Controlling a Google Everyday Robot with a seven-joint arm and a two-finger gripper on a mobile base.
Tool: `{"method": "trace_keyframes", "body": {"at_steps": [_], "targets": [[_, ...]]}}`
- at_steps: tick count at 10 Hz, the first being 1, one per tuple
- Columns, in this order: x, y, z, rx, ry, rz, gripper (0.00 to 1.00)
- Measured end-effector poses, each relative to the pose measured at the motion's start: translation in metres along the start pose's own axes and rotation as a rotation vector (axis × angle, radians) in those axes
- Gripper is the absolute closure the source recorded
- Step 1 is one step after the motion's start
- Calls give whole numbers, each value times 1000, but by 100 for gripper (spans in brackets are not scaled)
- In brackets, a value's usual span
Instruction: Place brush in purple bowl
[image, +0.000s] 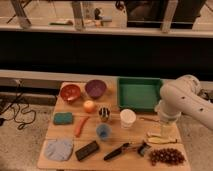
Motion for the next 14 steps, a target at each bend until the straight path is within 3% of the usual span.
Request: {"method": "trace_keyframes", "body": {"at_steps": [3, 8, 10, 14], "targets": [[-33, 30, 20, -27, -9, -59, 20], [-59, 73, 41, -72, -22, -126, 20], [-70, 78, 53, -96, -36, -134, 20], [-96, 80, 87, -186, -79, -104, 20]]}}
